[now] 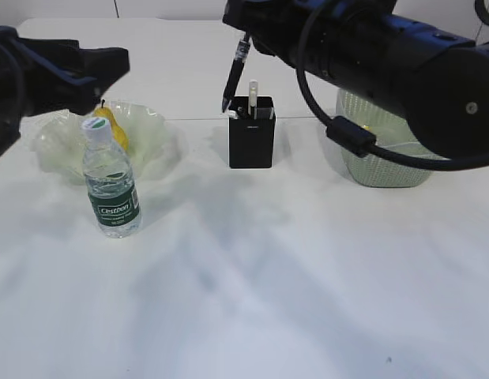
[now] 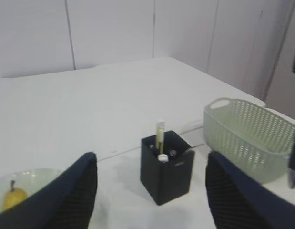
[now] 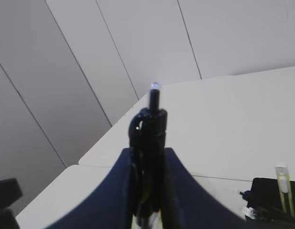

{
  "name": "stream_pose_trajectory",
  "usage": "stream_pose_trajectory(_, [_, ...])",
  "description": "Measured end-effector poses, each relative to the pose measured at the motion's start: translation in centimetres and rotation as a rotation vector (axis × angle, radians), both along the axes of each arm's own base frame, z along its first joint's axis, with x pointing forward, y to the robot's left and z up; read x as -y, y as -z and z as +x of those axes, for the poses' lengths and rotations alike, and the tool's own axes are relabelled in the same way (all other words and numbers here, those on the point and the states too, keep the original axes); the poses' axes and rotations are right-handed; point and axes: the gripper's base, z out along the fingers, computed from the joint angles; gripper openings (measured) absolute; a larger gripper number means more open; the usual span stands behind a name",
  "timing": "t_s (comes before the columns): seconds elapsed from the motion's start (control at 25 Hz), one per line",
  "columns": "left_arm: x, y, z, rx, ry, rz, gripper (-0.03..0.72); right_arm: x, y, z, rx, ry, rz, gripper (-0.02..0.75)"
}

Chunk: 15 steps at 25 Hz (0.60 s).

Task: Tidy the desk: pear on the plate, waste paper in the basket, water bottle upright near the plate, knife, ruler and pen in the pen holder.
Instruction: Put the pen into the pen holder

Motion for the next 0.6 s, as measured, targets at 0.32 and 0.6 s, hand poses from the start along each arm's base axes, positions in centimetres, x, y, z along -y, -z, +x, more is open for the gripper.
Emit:
stream_pose_trajectory(0.32, [-6.1, -0.4, 0.2, -0.05, -0.256, -0.062, 0.507, 3.1, -0.2, 1.8, 0.022, 0.095, -0.045, 0.093])
stream_pose_trajectory(0.6, [-8.9, 1.8, -2.5, -0.096, -0.374, -0.113, 0.507, 4.1, -0.7, 5.1, 0.042, 0.153, -0.074, 0.093])
